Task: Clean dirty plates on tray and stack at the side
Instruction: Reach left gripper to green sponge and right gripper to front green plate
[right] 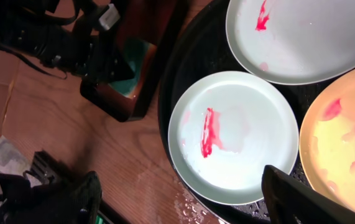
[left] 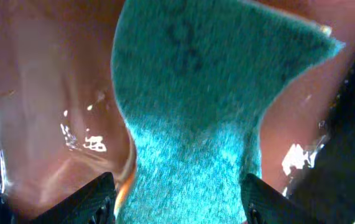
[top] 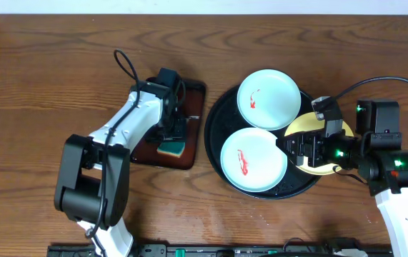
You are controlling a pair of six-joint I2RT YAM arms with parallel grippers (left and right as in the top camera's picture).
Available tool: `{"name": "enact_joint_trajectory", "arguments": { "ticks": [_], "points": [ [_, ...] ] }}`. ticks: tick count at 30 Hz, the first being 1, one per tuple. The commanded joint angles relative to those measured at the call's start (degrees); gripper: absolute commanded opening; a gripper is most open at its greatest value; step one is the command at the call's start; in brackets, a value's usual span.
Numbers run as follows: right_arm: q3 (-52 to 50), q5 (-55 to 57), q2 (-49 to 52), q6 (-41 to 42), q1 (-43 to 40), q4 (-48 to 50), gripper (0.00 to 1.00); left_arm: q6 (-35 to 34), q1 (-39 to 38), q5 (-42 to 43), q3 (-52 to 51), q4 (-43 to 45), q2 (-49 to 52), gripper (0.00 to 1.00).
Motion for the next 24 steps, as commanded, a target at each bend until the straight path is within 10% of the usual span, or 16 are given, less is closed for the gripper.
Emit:
{"name": "enact_joint_trajectory", "arguments": {
  "ticks": [1,9,15,18,20,24],
  "points": [
    [0.72,-0.87,-0.02,0.35,0.39,0.07,0.81,0.09,-0.17,-0.81,0.46,-0.31,-1.62,0.66],
    [0.72,0.44,-0.02,0.37,0.39,0.07,0.81,-1.68,-0.24,-0.63,-6.21,8.70,-1.27,0.56],
    [0.72,0.42,-0.02,0.37,0.39,0.00,0.81,-1.84,-0.22,-0.66,-9.05,11.61,-1.09,0.13],
    [0.72,0.42,-0.02,0.37,0.39,0.04,0.81,-1.84,-0.22,-0.66,-7.63,10.34,-1.84,0.09],
    [0.72,0.42,-0.02,0.37,0.39,0.02,0.81,-1.81,-0.22,-0.68,-6.05,8.52,-2.71,0.11],
    [0.72,0.42,-0.02,0.35,0.39,0.02,0.81,-1.79,-0.22,-0.70,-2.99,4.96,-5.03,0.54]
  ]
}}
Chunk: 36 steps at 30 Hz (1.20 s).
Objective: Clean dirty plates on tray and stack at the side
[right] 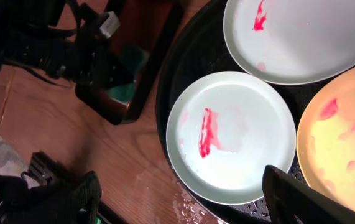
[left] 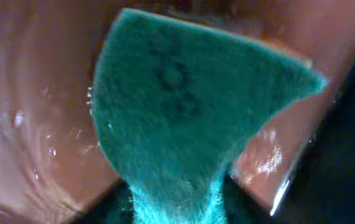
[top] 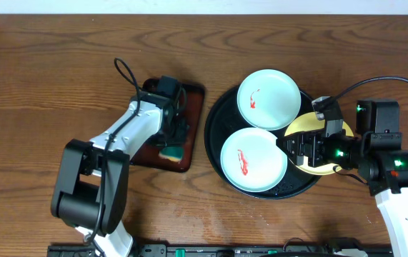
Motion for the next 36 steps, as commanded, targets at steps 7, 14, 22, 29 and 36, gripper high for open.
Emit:
{"name": "enact_joint_trajectory", "arguments": {
  "ticks": [7,14,22,29,36],
  "points": [
    [0.72,-0.04,-0.02,0.37,0.39,0.00,0.81,-0.31,0.31,-1.29,3.87,-2.01,-6.34,0.58],
    [0.72,-0.07,-0.02,0.35,0.39,-0.26,0.91,-0.35,0.31,-3.82,0.63,0.76,-3.69,0.58],
    [0.70,-0.04,-0.02,0.37,0.39,-0.66,0.99,-0.39,-0.17,-2.51,-1.27,3.80,2.51,0.29],
    [-0.22,11.15,2.82,7.69,0.39,-6.21,0.87,-0.33,-0.17,-2.54,-1.20,4.39,3.43,0.07],
    [-0.66,12.66,9.57,8.26,0.44,-7.10,0.57,-0.28,-0.17,-2.54,3.45,-2.19,1.16,0.07]
  ]
}}
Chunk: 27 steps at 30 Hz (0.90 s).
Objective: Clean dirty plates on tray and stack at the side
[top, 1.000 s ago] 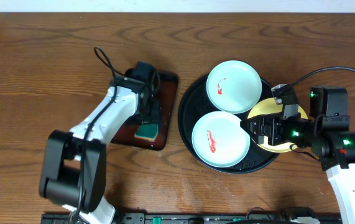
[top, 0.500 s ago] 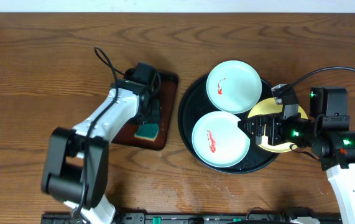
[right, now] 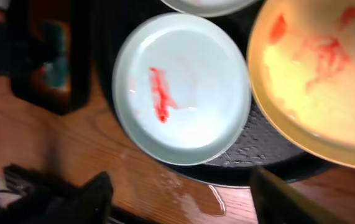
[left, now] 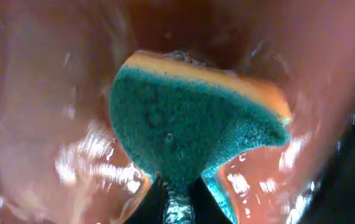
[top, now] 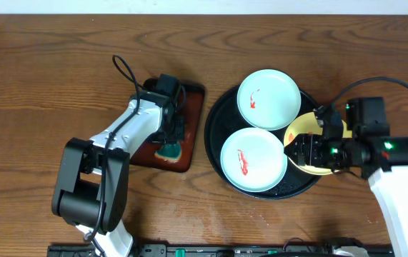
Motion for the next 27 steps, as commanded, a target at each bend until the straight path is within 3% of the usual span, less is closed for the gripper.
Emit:
{"name": "enact_joint_trajectory", "arguments": {
  "ticks": [1,3,10,15,27],
  "points": [
    [-0.37,1.97,2.71,1.42,0.44,0.17,0.49,-0.07,-0.28,-0.28,3.13,-3.61,-0.68,0.07],
    [-0.39,2.03,4.22,1.25,0.44,0.57,0.43,-0.07,-0.28,-0.26,5.05,-5.81,-2.36,0.08],
    [-1.92,3.48,10.51,1.55,1.90,1.64,0.40,0.11,-0.50,-0.17,9.03,-10.64,-10.47,0.07],
    [-6.99,16.00,13.88,11.63,6.12,6.25,0.40,0.11,-0.81,1.22,9.03,-10.82,-16.00,0.08],
    [-17.09,16.50,18.53,19.56,12.39,24.26,0.22,0.07,-2.86,10.93,8.98,-10.75,-18.58,0.07]
  ]
}}
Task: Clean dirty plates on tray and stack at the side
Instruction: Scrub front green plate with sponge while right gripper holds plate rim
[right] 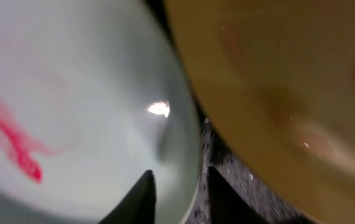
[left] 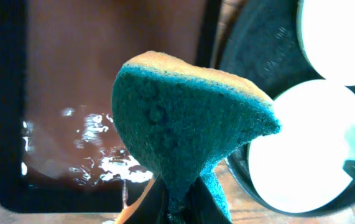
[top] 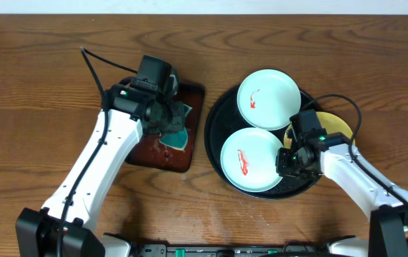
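Note:
My left gripper is shut on a wet green-and-yellow sponge and holds it above the right part of the brown water tray; the sponge hangs clear of the water. On the round black tray lie a far pale plate and a near pale plate, each with a red smear, and a yellow plate half hidden under my right arm. My right gripper straddles the near plate's right rim, one finger over the plate, the other on the black tray. The yellow plate lies beside it.
The brown tray sits left of the black tray, with a narrow strip of wooden table between them. Water glints in the brown tray. Bare wood surrounds both trays.
My left gripper has risen with the sponge from the water and shifted right toward the black tray. My right gripper came down from above the plates, narrowed, and now sits on the near plate's right rim.
First my left gripper stood open around the sponge in the brown tray, with the right one open high over the plates. Then the left was shut on the sponge in the water. Now the sponge is lifted, and the right gripper grips the near plate's rim.

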You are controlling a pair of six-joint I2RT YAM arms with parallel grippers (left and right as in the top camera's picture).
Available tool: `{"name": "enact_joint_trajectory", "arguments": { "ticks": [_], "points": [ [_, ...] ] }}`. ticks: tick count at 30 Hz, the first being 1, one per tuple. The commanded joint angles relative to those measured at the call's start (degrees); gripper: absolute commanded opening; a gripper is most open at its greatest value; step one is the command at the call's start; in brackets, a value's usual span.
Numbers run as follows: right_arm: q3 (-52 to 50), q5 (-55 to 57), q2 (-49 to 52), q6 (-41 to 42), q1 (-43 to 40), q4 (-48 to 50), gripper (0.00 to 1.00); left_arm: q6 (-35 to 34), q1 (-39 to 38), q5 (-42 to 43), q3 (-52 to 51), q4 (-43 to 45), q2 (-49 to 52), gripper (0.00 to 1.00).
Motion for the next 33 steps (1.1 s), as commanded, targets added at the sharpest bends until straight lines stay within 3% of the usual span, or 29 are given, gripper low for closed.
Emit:
{"name": "enact_joint_trajectory", "arguments": {
  "ticks": [1,7,15,24,29,33],
  "points": [
    [-1.81,1.49,1.40,4.68,0.35,2.80,0.20,0.04,-2.21,3.26,1.11,-0.07,-0.55,0.07],
    [-2.95,4.13,1.51,7.72,0.35,7.39,0.01,-1.16,-8.00,3.23,1.03,3.02,0.17,0.07],
    [-3.45,5.33,1.51,9.81,0.46,9.81,0.01,-10.23,-16.11,4.22,1.03,10.60,6.47,0.08],
    [-3.45,5.31,1.51,9.79,0.46,9.53,0.01,-21.64,-24.35,9.75,1.03,19.69,20.00,0.08],
    [-3.45,5.31,1.51,9.79,0.46,9.46,0.01,-21.55,-24.52,14.23,1.03,24.94,25.20,0.07],
    [-3.45,5.31,1.51,9.79,0.46,8.87,0.01,-18.75,-24.30,8.63,1.03,22.71,27.91,0.07]
  ]
}}
